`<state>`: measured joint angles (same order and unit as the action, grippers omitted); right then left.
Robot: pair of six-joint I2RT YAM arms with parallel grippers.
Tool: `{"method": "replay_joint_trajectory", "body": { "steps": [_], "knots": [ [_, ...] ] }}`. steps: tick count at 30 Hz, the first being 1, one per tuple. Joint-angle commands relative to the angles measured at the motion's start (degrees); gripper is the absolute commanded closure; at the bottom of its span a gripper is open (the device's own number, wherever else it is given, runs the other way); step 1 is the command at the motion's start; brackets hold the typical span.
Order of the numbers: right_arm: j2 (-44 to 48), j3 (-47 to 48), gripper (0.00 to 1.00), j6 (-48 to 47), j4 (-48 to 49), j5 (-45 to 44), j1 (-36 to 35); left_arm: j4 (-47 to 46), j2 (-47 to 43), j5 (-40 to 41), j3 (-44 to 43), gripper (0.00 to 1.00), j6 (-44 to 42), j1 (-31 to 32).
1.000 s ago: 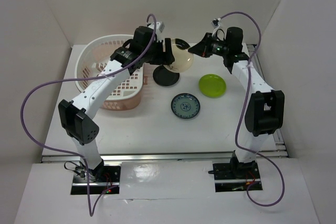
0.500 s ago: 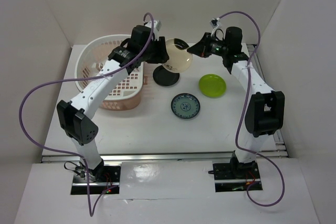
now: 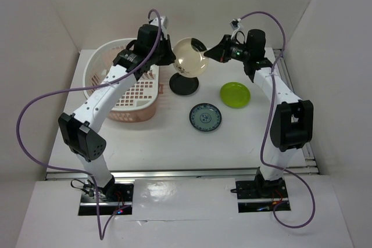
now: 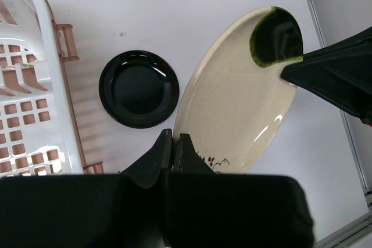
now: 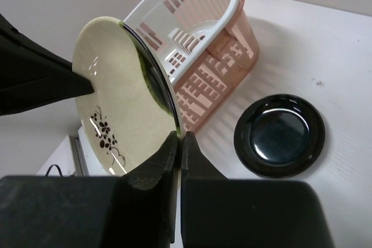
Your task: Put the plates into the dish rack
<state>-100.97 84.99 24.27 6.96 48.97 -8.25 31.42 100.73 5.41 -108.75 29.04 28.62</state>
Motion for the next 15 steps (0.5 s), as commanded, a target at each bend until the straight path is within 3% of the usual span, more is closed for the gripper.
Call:
{"method": "replay_joint_trajectory", "body": {
  "steps": [1, 3, 5, 6, 9, 15],
  "knots": [
    [0.43, 0.88, 1.0, 6.4, 10.44, 9.92, -5.28, -4.43, -0.18, -2.59, 0.55, 1.0, -0.12, -0.14],
    [-0.97, 0.88, 0.98, 7.01, 10.44, 10.62, -5.89, -4.44, -0.18, -2.6, 0.56, 1.0, -0.73, -0.67],
    [-2.12, 1.41, 0.19, 7.71, 10.44, 11.14, -6.51, -4.44, -0.88, -2.07, -0.49, 1.0, -1.43, -0.67],
    [-3.0, 1.41, 0.0, 8.33, 11.22, 11.15, -7.12, -4.44, -0.88, -0.68, -0.5, 1.0, -1.44, -1.19],
    [-3.62, 2.55, 0.0, 8.34, 11.23, 8.95, -7.66, -3.91, -1.5, 1.96, -2.17, 1.0, -3.54, -1.2],
    [-5.38, 5.96, 0.0, 9.57, 10.44, 4.38, -7.13, -2.68, -3.6, 17.16, -4.37, 1.0, -6.89, -5.15]
  ]
}}
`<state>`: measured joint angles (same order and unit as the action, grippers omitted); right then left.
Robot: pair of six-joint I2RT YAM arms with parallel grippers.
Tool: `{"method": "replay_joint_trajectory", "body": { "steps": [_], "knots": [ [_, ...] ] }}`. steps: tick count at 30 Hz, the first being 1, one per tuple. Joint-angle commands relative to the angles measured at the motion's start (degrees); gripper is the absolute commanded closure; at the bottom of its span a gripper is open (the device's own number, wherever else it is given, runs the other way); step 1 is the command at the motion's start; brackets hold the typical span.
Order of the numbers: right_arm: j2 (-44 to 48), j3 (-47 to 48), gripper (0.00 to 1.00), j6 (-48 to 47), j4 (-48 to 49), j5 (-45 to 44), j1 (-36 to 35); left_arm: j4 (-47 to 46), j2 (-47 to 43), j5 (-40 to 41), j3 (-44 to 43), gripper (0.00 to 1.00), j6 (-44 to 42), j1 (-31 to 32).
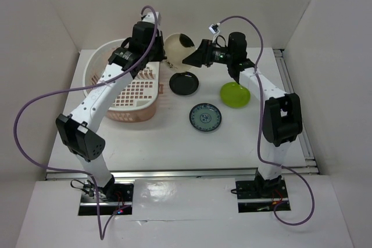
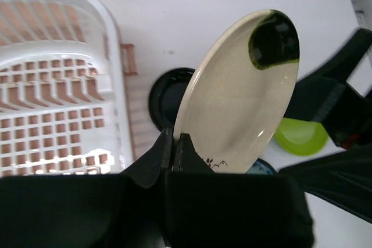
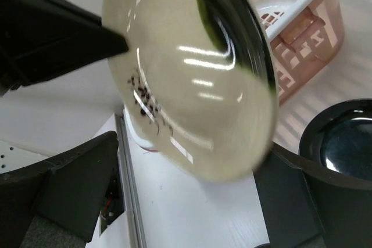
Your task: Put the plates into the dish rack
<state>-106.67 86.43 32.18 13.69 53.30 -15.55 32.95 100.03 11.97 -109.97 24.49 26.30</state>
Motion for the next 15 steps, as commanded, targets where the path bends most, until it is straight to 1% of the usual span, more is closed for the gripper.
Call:
{"method": "replay_joint_trajectory", "body": {
  "steps": [1, 3, 4, 7, 8, 10, 11, 13, 14, 15],
  "knots": [
    [-0.28, 4.53, 0.0, 1.65, 3.71, 0.75, 0.78, -4.21, -3.52, 13.49, -3.14, 1.0, -3.3, -4.67],
    [-0.29, 4.01, 0.0, 1.65, 3.18, 0.75, 0.79, -4.21, -4.22, 15.36, -2.45, 1.0, -4.28, -6.78],
    [0.23, 3.22, 0.0, 2.18, 4.92, 0.75, 1.39, -4.21, -5.27, 16.76, -1.92, 1.0, -5.58, -8.88],
    [0.24, 2.07, 0.0, 1.48, 4.24, 0.23, 2.01, -7.1, -6.34, 19.49, 1.16, 1.0, -6.3, -11.79],
    [0.24, 2.07, 0.0, 0.26, 1.97, -1.86, 2.02, -7.63, -7.12, 22.2, 1.95, 1.0, -7.6, -13.19],
    [0.24, 2.59, 0.0, -1.59, -1.37, -4.85, 2.54, -9.47, -7.66, 25.02, 4.49, 1.0, -9.45, -13.82],
    [0.24, 3.38, 0.0, -4.21, -5.22, -8.18, 2.54, -11.83, -7.66, 28.78, 5.37, 1.0, -11.55, -14.69],
    [0.24, 6.28, 0.0, -7.12, -9.72, -12.32, 2.54, -14.92, -7.66, 32.57, 8.01, 1.0, -14.37, -15.41],
    [-0.46, 7.34, 0.0, -9.31, -11.57, -15.82, 2.54, -17.98, -7.66, 36.34, 8.8, 1.0, -15.25, -16.1],
    [-1.42, 8.48, 0.0, -10.2, -14.54, -17.6, 2.54, -19.23, -7.05, 37.16, 9.59, 1.0, -17.79, -16.89]
  ]
}}
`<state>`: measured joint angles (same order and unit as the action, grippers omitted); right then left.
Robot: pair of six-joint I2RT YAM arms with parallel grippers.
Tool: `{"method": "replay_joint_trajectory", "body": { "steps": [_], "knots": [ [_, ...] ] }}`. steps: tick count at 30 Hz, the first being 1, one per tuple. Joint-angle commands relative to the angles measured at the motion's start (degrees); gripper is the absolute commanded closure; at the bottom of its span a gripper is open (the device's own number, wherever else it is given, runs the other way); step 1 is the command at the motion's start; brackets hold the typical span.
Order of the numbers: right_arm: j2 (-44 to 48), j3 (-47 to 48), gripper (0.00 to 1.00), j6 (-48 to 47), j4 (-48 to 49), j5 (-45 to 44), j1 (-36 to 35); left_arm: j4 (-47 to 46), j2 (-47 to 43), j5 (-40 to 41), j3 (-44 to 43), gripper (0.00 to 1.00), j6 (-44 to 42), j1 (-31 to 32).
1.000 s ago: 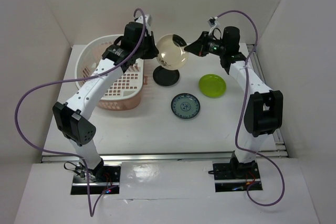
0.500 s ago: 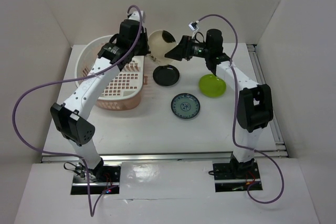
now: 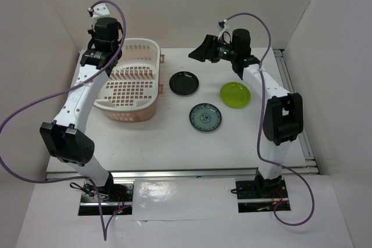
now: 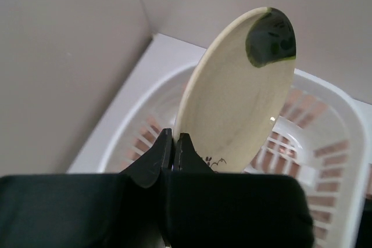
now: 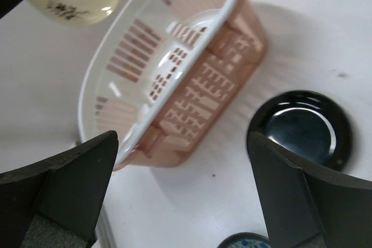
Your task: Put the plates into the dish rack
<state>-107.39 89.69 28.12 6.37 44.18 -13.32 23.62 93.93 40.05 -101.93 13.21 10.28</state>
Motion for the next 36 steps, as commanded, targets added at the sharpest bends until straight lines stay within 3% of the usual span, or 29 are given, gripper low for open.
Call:
{"method": "replay_joint_trajectory", "body": {
  "steps": [1, 10, 13, 25, 36],
  "knots": [
    [-1.41, 7.67, 0.0, -6.76, -8.47, -9.81, 0.31, -10.95, -0.94, 9.08, 2.52, 1.0, -7.84, -0.88],
    [-6.42, 10.33, 0.0, -6.33, -9.8, -10.0, 1.98, -36.34, 2.13, 16.1, 14.21, 1.0, -32.34, -0.88],
    [-6.95, 10.33, 0.0, -5.79, -9.27, -9.47, 2.59, -40.4, 2.74, 15.24, 17.01, 1.0, -34.73, -0.88],
    [-7.48, 9.19, 0.0, -5.79, -8.57, -7.8, 2.6, -44.71, 8.1, 14.09, 18.08, 1.0, -36.86, -1.41],
    [-6.42, 8.14, 0.0, -4.74, -6.9, -6.65, 2.6, -43.92, 9.43, 13.47, 20.98, 1.0, -31.95, -2.46]
  ]
}}
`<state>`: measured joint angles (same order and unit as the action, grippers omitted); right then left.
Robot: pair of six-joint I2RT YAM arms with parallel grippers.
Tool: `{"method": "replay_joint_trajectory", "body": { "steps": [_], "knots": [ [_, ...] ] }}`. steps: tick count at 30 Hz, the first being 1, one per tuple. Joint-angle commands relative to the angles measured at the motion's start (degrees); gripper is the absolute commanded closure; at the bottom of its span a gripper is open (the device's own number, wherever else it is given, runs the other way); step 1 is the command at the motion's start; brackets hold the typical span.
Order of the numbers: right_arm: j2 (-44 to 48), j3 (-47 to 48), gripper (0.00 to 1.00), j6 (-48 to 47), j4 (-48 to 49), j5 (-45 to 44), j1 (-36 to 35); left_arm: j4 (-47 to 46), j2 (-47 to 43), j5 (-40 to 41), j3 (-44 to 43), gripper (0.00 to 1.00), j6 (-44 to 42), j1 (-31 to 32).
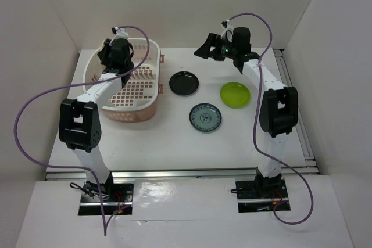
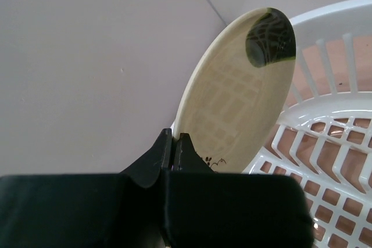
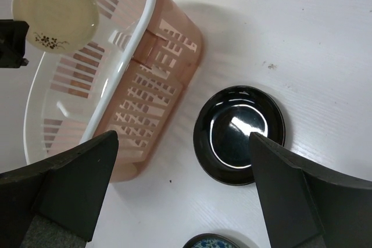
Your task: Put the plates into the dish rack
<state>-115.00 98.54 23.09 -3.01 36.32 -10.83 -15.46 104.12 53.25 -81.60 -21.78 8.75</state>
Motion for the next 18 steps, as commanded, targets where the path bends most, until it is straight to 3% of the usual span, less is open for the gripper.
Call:
{"method": "replay_joint_trajectory", "body": {
  "steps": [1, 6, 18],
  "knots": [
    [1.18, -0.72, 0.0, 0.29, 2.48, 1.74, 0.11, -3.62, -0.76, 0.27, 0.66, 1.0, 3.76, -0.93],
    [1.18, -1.25, 0.0, 0.81, 3.01, 2.27, 0.11, 0.42, 1.53, -0.34, -0.92, 1.0, 7.01, -0.93],
    [1.18, -1.25, 0.0, 1.96, 4.59, 4.37, 0.11, 0.52, 5.22, -0.34, -1.54, 1.0, 8.25, -1.46]
  ]
}}
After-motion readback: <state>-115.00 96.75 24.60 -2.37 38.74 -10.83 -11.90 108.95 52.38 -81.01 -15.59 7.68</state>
